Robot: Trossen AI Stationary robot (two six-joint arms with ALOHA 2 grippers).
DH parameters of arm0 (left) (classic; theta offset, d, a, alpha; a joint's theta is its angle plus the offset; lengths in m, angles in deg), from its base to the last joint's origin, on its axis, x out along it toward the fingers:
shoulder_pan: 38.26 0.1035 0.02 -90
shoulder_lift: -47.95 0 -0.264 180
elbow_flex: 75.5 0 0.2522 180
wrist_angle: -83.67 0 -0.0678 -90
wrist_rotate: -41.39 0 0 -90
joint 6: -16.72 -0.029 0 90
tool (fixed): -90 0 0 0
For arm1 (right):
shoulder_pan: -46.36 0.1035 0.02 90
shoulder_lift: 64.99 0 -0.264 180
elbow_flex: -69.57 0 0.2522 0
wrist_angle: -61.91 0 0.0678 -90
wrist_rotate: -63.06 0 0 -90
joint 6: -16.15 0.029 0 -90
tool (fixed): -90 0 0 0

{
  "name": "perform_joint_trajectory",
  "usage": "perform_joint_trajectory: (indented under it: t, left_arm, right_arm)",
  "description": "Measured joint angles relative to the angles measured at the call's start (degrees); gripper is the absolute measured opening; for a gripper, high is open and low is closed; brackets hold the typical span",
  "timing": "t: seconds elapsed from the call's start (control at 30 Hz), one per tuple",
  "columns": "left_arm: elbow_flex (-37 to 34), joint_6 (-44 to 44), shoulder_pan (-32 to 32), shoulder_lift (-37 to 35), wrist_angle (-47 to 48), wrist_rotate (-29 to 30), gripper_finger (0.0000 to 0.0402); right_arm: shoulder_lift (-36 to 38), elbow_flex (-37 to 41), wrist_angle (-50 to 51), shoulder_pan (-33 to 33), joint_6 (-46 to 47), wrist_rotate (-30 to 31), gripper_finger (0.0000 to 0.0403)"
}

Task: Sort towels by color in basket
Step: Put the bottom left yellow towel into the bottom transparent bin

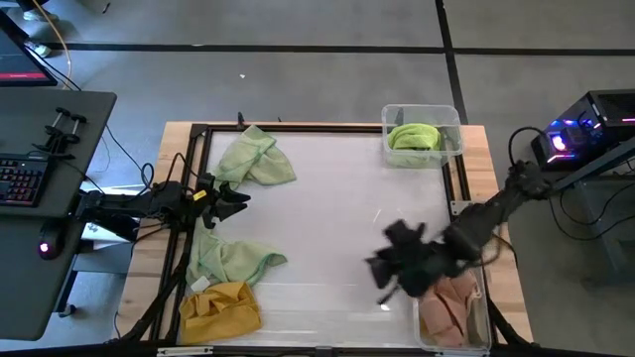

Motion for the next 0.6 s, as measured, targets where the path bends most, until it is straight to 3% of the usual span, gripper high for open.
perform_joint_trajectory:
  t: [0.1, 0.23, 0.4, 0.6]
  left_arm:
    - [0.0, 0.0, -0.02, 0.02, -0.11, -0.02, 0.0195]
    - [0.01, 0.0, 0.0, 0.0, -0.04, -0.02, 0.0195]
    - [0.01, 0.0, -0.01, 0.0, -0.04, -0.02, 0.0195]
    - [0.0, 0.0, 0.0, 0.0, -0.13, -0.02, 0.0195]
  right_arm:
    - [-2.51, 3.59, -20.35, -5.79, -20.56, -4.59, 0.0165]
    - [-9.78, 5.04, -41.91, -12.5, -39.9, -17.0, 0.0166]
    - [-23.08, -0.2, -51.82, -17.98, -54.52, -32.99, 0.0166]
    - [-40.11, -11.64, -52.84, -19.65, -66.48, -35.56, 0.0168]
